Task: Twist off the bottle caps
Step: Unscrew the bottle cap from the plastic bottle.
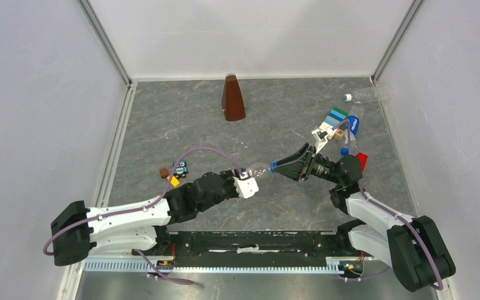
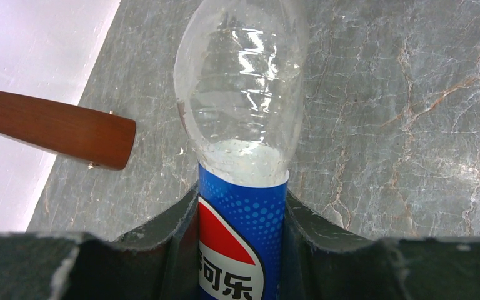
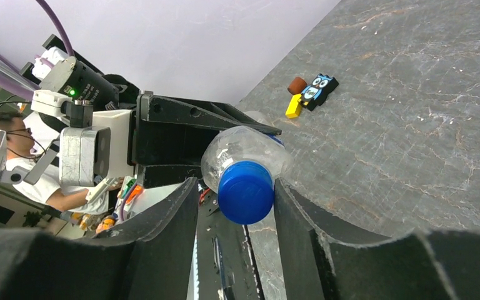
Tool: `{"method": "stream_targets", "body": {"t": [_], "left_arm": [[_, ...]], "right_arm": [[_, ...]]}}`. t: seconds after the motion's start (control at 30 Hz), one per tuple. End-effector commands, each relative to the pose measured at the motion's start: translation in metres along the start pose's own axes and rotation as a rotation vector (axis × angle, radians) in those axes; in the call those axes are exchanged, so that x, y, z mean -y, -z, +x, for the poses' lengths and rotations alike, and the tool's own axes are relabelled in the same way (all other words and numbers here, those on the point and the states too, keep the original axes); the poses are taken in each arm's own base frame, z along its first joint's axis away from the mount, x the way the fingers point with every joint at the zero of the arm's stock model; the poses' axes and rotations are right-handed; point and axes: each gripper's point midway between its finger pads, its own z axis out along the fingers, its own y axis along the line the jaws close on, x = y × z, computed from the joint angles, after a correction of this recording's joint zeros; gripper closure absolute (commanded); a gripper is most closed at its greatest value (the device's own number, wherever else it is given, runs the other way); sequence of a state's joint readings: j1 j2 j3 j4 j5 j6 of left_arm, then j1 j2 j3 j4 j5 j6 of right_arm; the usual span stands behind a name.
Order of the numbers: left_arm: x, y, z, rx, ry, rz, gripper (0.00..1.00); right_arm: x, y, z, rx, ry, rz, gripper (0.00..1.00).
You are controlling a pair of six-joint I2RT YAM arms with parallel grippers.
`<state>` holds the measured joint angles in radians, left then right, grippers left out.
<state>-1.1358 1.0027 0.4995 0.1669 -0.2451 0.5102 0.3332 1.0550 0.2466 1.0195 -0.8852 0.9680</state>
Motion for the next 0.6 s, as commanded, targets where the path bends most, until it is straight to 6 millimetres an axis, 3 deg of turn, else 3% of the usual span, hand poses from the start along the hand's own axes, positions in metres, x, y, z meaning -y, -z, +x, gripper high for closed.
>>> {"method": "stream_targets", "body": {"t": [0.0, 0.07, 0.13, 0.2, 0.43, 0.57], "left_arm": [[-0.014, -0.002, -0.019, 0.054, -0.015, -0.049, 0.98], [-0.014, -0.002, -0.018, 0.051, -0.017, -0.05, 0.98], [-0.014, -0.003, -0.017, 0.045, -0.019, -0.053, 0.98], [-0.014, -0.002, -0.018, 0.048, -0.019, -0.051, 0.98], [-0.005, -0.003, -0.019, 0.057, 0.038, -0.001, 0.98], [0.01, -0.002, -0.033, 0.089, 0.169, 0.203, 0.98]], "right_arm": [[-0.006, -0.002, -0.006, -0.007, 0.058, -0.03, 0.5], [-0.005, -0.003, -0.006, -0.006, 0.059, -0.029, 0.57], [-0.005, -0.003, -0.006, -0.005, 0.067, -0.03, 0.73], [-0.005, -0.003, -0.006, -0.005, 0.076, -0.033, 0.83], [-0.008, 0.002, 0.0, -0.024, 0.226, -0.057, 0.93], [-0.01, 0.007, 0.009, -0.058, 0.327, -0.082, 0.95]]}}
